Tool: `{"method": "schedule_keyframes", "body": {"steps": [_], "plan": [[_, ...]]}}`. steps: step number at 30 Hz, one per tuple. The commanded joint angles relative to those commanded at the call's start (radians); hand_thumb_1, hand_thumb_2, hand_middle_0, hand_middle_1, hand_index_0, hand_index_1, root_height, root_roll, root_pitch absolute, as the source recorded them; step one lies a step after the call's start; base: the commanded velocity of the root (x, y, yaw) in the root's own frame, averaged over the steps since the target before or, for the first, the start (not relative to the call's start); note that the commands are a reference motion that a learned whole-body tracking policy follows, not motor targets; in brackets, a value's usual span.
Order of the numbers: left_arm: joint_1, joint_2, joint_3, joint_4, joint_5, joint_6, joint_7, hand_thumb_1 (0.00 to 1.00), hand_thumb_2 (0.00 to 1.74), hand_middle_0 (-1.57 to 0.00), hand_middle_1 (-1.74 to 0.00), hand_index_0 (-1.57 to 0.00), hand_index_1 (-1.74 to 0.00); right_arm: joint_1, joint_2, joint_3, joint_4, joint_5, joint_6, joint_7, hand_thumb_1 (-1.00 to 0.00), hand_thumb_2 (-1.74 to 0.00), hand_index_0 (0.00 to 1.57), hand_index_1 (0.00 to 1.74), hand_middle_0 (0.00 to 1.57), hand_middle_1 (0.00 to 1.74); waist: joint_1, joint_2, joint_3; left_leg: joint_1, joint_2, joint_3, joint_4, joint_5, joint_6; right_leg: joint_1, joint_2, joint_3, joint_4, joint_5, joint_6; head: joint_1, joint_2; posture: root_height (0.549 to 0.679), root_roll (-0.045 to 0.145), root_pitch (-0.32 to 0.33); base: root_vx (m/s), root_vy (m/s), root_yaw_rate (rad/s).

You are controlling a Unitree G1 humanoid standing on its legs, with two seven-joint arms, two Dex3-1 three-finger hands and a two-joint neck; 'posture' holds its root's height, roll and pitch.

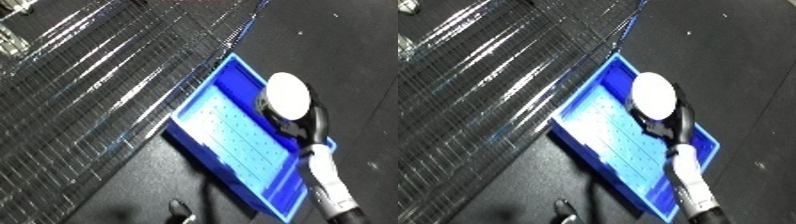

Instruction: Pick up the object and place it into the box

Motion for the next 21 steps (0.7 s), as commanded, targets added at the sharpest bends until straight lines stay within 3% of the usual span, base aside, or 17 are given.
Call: {"method": "schedule_keyframes", "body": {"steps": [8,15,21], "plan": [[-0.014,0.002,-0.016,-0.01,-0.006,-0.003,0.019,1.0,1.74,-1.57,-1.74,-1.57,-1.74,0.007,-0.005,0.007,0.057,0.036,-0.039,0.027,0.0,0.0,0.0,0.0,0.0,0.0,-0.004,0.008,0.019,0.004,-0.009,-0.004,-0.015,0.011,-0.0012,-0.004,0.0045,-0.002,-0.001,0.001,-0.0055,-0.026,0.067,0.661,0.099,0.013,-0.041,0.004,0.053],[-0.015,0.007,-0.017,-0.014,-0.003,0.004,0.022,1.0,1.74,-1.57,-1.74,-1.57,-1.74,-0.002,-0.009,0.001,0.074,0.03,-0.063,-0.001,0.0,0.0,0.0,0.0,0.0,0.0,0.003,0.008,0.023,0.0,-0.013,-0.011,-0.027,0.025,-0.0007,-0.011,0.0119,-0.008,0.005,0.001,-0.009,-0.022,0.123,0.66,0.097,0.015,-0.024,-0.021,0.059],[-0.01,0.009,-0.017,-0.007,-0.006,0.009,0.011,1.0,1.74,-1.57,-1.74,-1.57,-1.74,-0.017,-0.032,-0.028,0.084,0.024,-0.063,-0.008,0.0,0.0,0.0,0.0,0.0,0.0,0.01,0.008,0.024,-0.004,-0.013,-0.019,-0.031,0.036,-0.0052,-0.011,0.0138,-0.018,0.014,-0.004,-0.0141,-0.021,0.14,0.659,0.097,0.013,-0.005,-0.025,0.034]]}}
